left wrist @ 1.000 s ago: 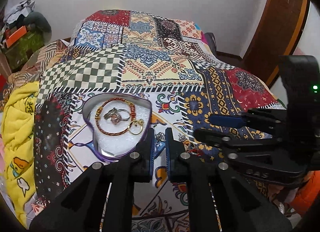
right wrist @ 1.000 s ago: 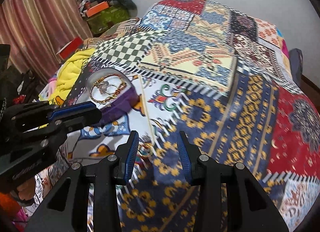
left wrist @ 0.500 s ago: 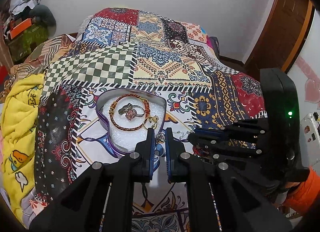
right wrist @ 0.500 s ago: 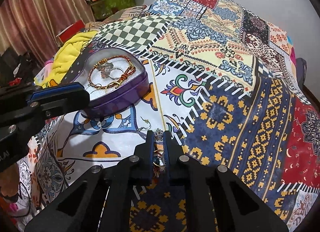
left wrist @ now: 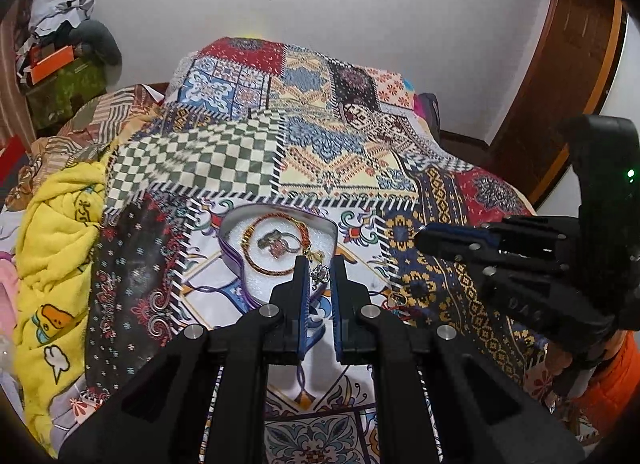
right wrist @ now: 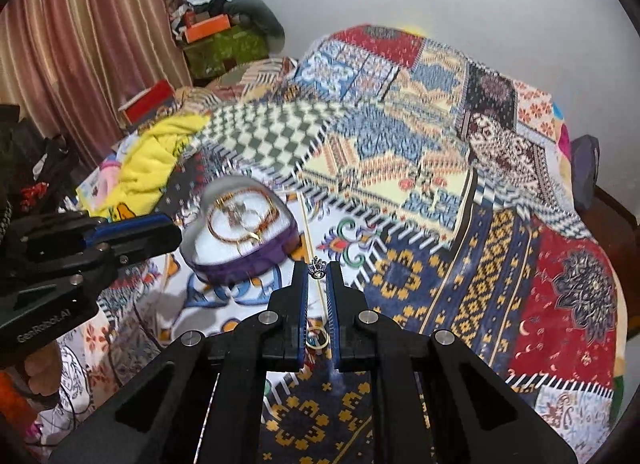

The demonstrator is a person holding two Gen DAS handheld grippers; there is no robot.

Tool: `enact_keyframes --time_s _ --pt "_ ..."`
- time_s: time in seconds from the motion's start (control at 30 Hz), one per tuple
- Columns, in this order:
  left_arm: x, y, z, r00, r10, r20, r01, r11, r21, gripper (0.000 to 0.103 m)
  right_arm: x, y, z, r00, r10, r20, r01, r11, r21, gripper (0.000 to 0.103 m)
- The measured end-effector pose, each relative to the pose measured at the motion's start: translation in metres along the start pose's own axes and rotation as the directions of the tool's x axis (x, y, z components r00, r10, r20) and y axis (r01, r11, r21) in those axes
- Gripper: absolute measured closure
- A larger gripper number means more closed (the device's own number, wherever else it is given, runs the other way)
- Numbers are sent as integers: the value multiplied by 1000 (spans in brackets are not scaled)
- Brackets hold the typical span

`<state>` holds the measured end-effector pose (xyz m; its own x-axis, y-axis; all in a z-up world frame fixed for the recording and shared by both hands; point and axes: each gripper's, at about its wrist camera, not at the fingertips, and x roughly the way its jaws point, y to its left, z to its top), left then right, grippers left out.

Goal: Organize jewelry

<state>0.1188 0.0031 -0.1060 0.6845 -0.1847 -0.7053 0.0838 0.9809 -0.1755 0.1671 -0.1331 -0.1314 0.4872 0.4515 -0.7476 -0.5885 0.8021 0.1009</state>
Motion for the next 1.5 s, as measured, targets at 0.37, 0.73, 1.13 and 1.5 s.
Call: enact_keyframes --time_s 0.37,0.73,1.13,1.5 --pt "-11 22 13 998 36 45 -36 999 -17 94 -9 14 23 997 30 77 -29 1000 -12 95" --pt "17 43 21 1000 4 4 -4 999 -48 94 19 23 37 996 61 59 -60 998 -17 95" --pt "37 37 -2 997 -41 -68 41 999 -1 94 41 38 26 993 117 -17 -118 992 -37 95" --pt "36 38 0 997 -47 -66 47 999 7 94 54 44 26 988 144 -55 -147 988 -51 95"
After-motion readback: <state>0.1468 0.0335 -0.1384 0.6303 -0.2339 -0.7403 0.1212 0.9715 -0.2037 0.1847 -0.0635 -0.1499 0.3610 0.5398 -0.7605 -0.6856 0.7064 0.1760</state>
